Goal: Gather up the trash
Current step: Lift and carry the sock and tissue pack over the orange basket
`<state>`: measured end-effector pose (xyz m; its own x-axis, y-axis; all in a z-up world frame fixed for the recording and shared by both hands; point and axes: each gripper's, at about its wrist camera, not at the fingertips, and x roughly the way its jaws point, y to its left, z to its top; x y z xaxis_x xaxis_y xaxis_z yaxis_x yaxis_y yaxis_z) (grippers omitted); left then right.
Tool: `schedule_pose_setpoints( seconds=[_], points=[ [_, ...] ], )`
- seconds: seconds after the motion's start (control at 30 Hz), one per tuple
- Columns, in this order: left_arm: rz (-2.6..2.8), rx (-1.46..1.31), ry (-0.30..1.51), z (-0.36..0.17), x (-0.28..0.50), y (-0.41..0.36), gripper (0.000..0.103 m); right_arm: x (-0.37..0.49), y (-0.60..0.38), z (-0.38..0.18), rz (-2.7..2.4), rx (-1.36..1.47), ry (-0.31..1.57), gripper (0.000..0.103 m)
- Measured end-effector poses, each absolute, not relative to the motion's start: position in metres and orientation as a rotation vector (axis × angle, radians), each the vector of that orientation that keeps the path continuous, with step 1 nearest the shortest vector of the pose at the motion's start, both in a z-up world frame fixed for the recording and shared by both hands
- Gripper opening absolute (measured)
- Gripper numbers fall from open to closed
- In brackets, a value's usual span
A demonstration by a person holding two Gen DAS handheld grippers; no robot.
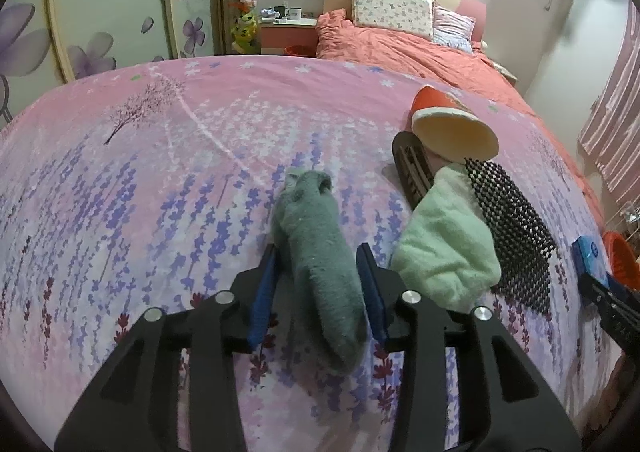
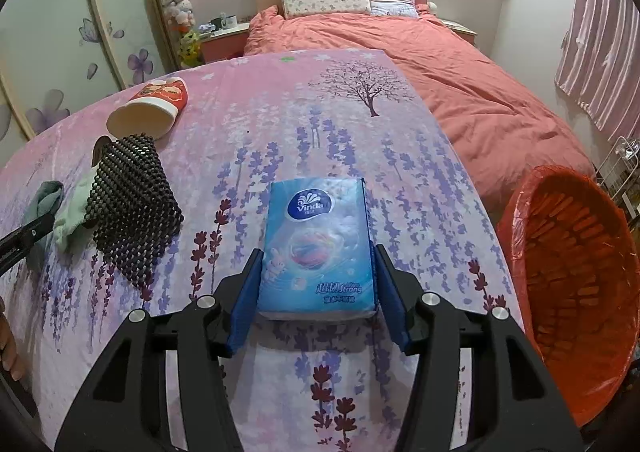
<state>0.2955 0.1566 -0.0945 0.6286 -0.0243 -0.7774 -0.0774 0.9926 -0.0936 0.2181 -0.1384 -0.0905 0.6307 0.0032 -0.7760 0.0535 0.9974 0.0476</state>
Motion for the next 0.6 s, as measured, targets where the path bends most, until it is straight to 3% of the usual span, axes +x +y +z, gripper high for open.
schedule_pose_setpoints(
  seconds=[0.6],
  points=[
    [0.08,-0.012,0.931,-0.095,0.304,0.151,0.042,0.214,-0.144,-0.093,-0.015,0.096,0.88,0.055]
  ],
)
